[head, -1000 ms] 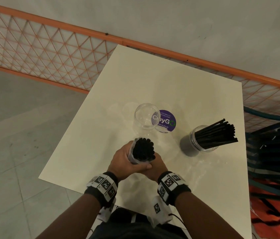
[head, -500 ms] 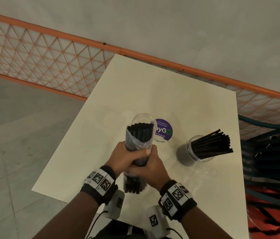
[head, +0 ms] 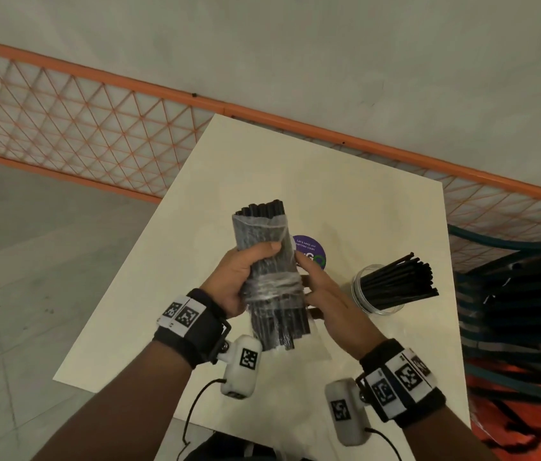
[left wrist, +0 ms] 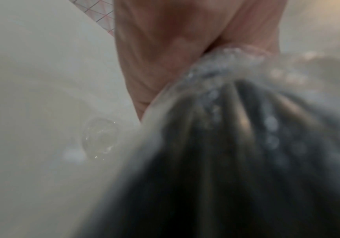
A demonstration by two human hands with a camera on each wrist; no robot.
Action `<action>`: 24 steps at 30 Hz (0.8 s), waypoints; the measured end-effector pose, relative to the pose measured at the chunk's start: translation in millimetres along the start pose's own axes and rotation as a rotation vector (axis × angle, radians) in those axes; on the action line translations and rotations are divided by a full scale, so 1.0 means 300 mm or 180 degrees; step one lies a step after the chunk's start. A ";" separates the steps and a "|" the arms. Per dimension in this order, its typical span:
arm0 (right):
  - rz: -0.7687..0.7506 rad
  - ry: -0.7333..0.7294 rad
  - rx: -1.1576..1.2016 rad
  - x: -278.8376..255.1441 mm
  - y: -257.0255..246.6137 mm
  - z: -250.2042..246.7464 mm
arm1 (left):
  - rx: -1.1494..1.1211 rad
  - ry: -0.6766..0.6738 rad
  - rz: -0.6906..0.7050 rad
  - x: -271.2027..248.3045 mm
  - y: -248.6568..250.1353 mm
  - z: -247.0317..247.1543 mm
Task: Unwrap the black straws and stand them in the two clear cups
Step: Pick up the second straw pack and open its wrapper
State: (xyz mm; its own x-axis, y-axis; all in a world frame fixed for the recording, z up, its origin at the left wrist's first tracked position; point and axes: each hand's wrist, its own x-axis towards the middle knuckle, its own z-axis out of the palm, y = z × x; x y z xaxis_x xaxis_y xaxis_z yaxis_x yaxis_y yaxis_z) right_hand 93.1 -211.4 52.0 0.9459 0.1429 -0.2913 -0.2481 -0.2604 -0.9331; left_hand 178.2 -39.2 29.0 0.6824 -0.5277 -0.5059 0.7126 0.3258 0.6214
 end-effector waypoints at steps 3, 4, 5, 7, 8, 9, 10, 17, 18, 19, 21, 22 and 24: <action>-0.0503 0.0453 -0.1832 -0.009 0.020 -0.019 | -0.0304 -0.0132 -0.0135 -0.001 0.010 -0.006; -0.0628 0.0630 -0.2331 -0.004 0.025 -0.019 | -0.0361 -0.0181 -0.0159 -0.005 0.013 -0.001; -0.0762 0.0751 -0.2694 0.003 0.032 -0.017 | -0.0375 -0.0195 -0.0179 -0.007 0.011 0.003; -0.1122 0.0816 -0.3165 0.028 0.041 -0.012 | -0.0363 -0.0274 -0.0233 -0.009 0.004 0.020; -0.1310 0.0823 -0.3286 0.043 0.036 -0.008 | -0.0397 -0.0368 -0.0270 -0.009 -0.001 0.031; -0.1493 0.0854 -0.3350 0.058 0.031 -0.005 | -0.0480 -0.0477 -0.0315 -0.010 -0.007 0.041; -0.1653 0.0887 -0.3385 0.073 0.023 -0.003 | -0.0654 -0.0588 -0.0389 -0.010 -0.011 0.052; -0.2314 0.0418 -0.3588 0.126 0.007 0.003 | -0.0253 -0.0353 -0.0415 0.002 -0.015 0.027; -0.2405 0.0418 -0.3553 0.131 0.005 0.005 | -0.0172 -0.0353 -0.0398 0.003 -0.014 0.021; -0.2490 0.0450 -0.3504 0.136 0.004 0.007 | -0.0101 -0.0333 -0.0401 0.001 -0.012 0.018; -0.2636 0.0493 -0.3367 0.143 0.002 0.016 | -0.0066 -0.0277 -0.0436 0.004 -0.003 0.005; -0.2703 0.0491 -0.3278 0.147 0.001 0.020 | -0.0093 -0.0264 -0.0478 0.005 0.003 0.001; -0.2800 0.0519 -0.3113 0.155 -0.004 0.030 | -0.0125 -0.0253 -0.0499 0.008 0.014 -0.010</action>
State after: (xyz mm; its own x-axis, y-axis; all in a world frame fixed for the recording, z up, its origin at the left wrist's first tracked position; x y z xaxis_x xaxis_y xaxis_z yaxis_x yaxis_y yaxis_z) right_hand 135.4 -195.9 37.6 0.7438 0.5192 0.4210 0.6435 -0.7265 -0.2409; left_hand 183.2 -36.8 28.5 0.5484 -0.6342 -0.5450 0.8162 0.2642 0.5138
